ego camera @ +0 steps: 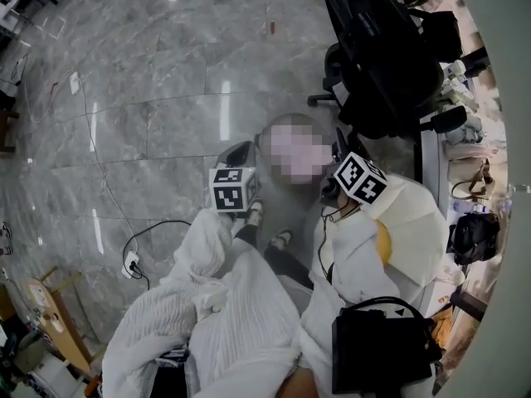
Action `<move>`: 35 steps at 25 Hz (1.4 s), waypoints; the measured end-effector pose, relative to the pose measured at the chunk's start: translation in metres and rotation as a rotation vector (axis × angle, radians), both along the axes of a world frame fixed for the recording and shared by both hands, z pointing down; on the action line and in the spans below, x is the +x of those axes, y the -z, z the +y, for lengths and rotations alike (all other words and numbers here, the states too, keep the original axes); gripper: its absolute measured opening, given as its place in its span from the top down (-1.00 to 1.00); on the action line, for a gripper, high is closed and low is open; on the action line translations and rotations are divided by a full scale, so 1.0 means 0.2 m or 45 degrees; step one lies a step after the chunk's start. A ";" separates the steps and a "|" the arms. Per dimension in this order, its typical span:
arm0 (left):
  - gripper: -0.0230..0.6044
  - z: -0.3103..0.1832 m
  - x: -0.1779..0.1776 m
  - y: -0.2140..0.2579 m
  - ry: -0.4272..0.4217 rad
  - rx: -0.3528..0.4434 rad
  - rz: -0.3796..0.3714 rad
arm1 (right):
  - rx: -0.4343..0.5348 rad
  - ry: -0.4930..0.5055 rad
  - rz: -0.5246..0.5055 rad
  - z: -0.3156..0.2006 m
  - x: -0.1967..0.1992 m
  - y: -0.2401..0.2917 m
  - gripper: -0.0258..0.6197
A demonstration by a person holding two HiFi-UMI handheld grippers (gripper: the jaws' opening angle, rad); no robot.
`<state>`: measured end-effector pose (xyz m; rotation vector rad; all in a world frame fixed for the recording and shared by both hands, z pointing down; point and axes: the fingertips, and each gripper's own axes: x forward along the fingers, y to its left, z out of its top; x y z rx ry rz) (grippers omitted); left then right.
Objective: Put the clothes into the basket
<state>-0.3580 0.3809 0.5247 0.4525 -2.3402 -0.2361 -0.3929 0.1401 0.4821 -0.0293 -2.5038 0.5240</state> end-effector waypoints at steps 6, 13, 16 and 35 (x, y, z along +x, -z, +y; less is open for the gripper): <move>0.92 -0.07 -0.03 0.02 -0.038 0.012 -0.013 | -0.034 -0.057 0.064 -0.05 0.08 -0.10 0.37; 0.92 -0.10 -0.02 0.03 -0.059 0.015 -0.029 | -0.023 -0.061 0.064 -0.04 0.14 -0.10 0.37; 0.92 -0.12 -0.01 0.04 -0.074 0.020 -0.032 | -0.016 -0.055 0.066 -0.04 0.15 -0.10 0.37; 0.92 -0.29 0.04 0.28 -0.180 0.021 -0.137 | 0.009 0.020 0.045 0.04 0.30 0.01 0.75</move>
